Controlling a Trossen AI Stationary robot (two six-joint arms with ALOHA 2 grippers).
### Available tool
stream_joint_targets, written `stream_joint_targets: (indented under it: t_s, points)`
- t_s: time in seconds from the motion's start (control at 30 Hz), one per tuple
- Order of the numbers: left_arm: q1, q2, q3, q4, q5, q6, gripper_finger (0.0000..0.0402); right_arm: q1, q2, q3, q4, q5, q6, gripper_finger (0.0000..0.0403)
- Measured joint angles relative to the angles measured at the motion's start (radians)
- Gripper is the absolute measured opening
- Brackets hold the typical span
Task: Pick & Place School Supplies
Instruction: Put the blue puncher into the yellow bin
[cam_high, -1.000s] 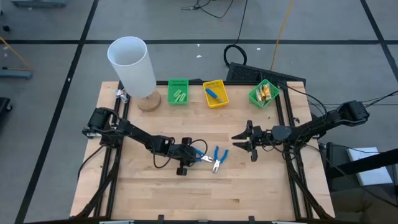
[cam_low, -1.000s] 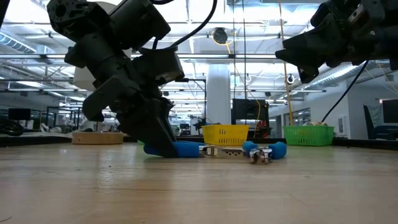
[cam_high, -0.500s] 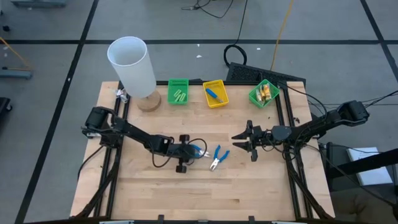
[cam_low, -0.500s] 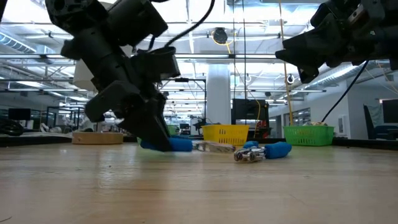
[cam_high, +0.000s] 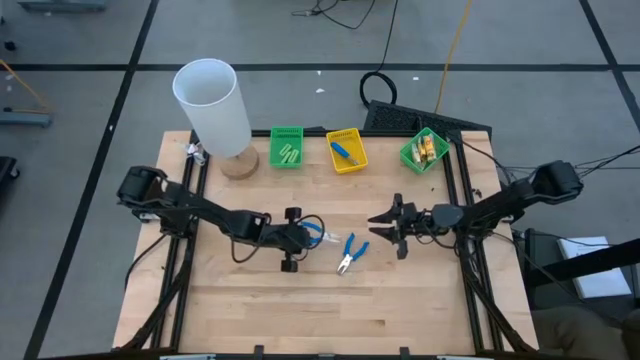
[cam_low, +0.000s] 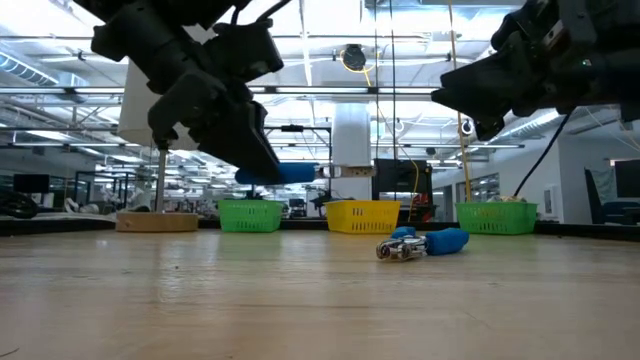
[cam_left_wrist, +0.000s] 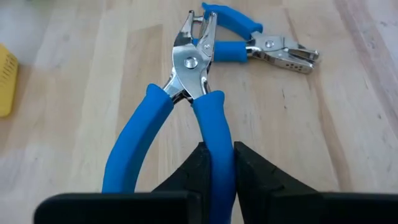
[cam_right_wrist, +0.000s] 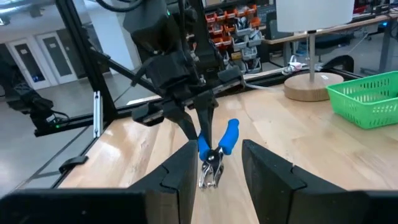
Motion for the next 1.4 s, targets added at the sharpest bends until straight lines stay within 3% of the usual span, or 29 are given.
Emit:
stream_joint_targets:
  t_s: [0.33, 1.4]
  points:
    - [-0.004, -0.005, 0.000, -0.002, 0.000, 0.018, 0.0056, -0.011, 0.084, 0.000, 0.079, 0.000, 0.026, 0.0116]
    - [-0.007, -0.004, 0.001, -0.002, 0.005, 0.025, 0.0048, -0.011, 0.083, 0.000, 0.080, -0.004, 0.031, 0.0116]
